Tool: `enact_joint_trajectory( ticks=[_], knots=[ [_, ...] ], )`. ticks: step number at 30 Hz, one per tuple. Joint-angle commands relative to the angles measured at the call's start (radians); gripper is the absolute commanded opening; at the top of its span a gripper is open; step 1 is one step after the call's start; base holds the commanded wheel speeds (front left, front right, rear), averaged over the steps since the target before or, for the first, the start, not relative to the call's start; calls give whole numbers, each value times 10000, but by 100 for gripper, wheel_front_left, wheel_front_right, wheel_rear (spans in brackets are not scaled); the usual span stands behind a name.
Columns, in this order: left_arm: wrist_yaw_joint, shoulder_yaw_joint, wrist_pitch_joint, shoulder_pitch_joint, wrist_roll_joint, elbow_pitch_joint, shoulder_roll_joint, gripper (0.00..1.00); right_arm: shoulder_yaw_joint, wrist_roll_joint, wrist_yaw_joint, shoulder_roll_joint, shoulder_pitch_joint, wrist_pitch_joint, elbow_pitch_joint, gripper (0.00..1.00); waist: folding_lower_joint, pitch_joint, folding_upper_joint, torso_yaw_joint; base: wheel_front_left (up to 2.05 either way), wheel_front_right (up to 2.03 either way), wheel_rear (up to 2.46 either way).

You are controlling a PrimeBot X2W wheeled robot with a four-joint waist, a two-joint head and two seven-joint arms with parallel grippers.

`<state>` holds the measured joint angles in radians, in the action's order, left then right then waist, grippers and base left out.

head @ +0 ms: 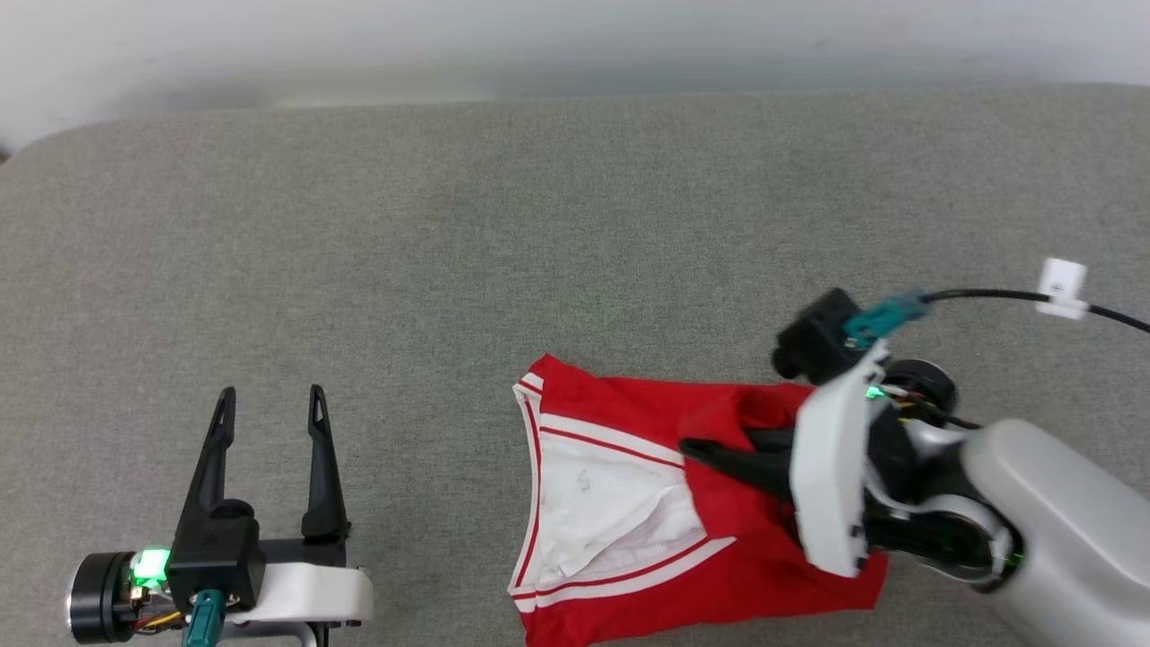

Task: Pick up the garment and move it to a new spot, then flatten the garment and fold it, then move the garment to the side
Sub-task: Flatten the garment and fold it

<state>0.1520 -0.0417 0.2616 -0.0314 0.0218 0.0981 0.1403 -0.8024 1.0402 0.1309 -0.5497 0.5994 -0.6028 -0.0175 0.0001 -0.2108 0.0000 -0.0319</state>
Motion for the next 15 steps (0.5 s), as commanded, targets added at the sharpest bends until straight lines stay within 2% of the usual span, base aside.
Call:
enact_joint_trajectory(
  ticks=[1,8,15],
  knots=[
    [-10,-5,46,147,-32,-18,-44,100,-110,-104,-4,221,241,-16,178,0,-1,-103,0,-41,0,0,0],
    [-100,-67,46,505,-85,-73,-171,100,-1448,-724,-4,1968,1546,86,1972,0,-1,-506,0,-170,0,0,0],
    [-165,-135,46,801,-91,-137,-297,100,-2983,-1171,-4,2739,2053,275,3948,0,-1,-789,0,-342,0,0,0]
  ],
)
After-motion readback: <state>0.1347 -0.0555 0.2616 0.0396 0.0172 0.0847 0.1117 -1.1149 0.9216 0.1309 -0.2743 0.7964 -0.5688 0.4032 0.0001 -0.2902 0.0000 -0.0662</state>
